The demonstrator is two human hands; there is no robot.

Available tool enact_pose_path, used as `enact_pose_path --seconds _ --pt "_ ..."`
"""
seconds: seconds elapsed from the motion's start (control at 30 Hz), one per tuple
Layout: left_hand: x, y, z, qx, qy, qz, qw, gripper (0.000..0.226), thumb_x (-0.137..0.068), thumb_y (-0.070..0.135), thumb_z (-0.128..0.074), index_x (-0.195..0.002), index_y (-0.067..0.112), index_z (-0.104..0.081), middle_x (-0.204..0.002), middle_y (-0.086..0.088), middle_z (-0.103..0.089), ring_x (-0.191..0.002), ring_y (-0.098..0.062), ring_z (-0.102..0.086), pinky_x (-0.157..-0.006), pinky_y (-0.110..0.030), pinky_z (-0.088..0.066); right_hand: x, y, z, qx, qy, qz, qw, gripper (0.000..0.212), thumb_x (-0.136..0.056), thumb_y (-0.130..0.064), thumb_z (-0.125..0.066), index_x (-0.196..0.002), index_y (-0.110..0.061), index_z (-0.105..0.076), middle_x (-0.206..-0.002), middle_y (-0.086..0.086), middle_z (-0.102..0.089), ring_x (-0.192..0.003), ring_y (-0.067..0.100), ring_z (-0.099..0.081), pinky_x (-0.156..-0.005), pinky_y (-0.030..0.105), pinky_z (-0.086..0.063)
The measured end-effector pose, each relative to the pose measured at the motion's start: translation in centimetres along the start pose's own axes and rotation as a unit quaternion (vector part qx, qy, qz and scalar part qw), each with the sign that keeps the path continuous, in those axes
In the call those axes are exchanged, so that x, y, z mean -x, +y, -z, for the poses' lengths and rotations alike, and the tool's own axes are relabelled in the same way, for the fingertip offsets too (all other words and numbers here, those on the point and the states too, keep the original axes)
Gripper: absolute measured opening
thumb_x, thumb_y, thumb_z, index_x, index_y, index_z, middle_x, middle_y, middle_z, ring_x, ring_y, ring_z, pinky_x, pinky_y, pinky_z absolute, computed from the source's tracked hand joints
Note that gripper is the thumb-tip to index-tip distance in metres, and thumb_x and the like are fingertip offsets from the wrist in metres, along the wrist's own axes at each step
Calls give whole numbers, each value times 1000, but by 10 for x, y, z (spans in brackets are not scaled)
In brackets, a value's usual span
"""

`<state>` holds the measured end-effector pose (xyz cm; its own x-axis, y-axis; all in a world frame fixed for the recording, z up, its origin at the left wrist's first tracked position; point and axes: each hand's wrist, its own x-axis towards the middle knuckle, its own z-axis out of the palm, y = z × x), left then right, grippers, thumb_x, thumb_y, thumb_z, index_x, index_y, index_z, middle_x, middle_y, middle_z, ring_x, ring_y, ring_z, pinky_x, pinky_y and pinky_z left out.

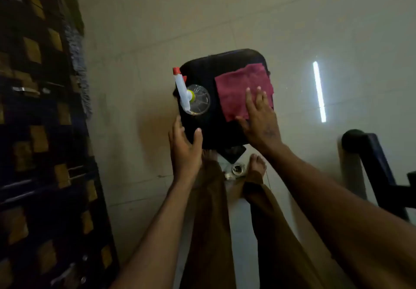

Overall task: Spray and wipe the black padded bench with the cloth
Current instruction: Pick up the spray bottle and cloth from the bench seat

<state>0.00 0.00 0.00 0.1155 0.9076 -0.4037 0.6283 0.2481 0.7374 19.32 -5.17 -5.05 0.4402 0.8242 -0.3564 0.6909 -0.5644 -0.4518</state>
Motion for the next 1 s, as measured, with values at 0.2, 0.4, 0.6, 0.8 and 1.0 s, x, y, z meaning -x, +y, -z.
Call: enact_pose_path --seconds 0.2,0.4,0.6,0.8,1.0 --pt "-80 -32 -5 -48 -4 -84 995 76 -93 29 -68 -157 16 -30 -153 -5 -42 -140 -12 -44 -102 -4 -35 -38 9 -62 13 -32 -47 998 89 -98 -49 -53 -160 -17 1 -166 18 7 -154 36 4 -124 52 -11" --pt "-105 -28 -12 -65 -47 -143 987 73 -92 53 -59 -151 14 -39 -153 -7 -46 -135 -10 -48 -102 -4 -34 -52 13 -75 43 -20 -50 998 83 -98 -40 -57 -159 -10 -11 -167 17 -4 -154 35 -1 -124 48 -4" --pt "-124 -27 -9 -110 -66 -158 979 36 -98 21 -60 -132 24 -50 -115 -6 -66 -103 -16 -57 -77 -19 -38 -56 6 -84 59 63 -62 994 54 -97 -2 -50 -149 -8 -42 -159 18 -34 -148 38 -28 -120 52 -25" --pt "-126 -38 3 -166 -131 -145 966 46 -100 23 -53 -137 -5 -52 -113 -21 -67 -101 -37 -64 -73 -19 -36 -61 -4 -50 0 148 -99 984 27 -97 -3 -51 -113 -16 -68 -112 8 -72 -100 30 -68 -76 30 -46" --pt "-104 -16 8 -169 -168 -148 960 36 -101 11 -60 -133 -4 -55 -102 -1 -58 -91 -19 -59 -64 -5 -34 -32 3 -27 -270 154 -261 914 22 -99 -12 -55 -110 -20 -72 -102 2 -74 -92 18 -68 -81 34 -58"
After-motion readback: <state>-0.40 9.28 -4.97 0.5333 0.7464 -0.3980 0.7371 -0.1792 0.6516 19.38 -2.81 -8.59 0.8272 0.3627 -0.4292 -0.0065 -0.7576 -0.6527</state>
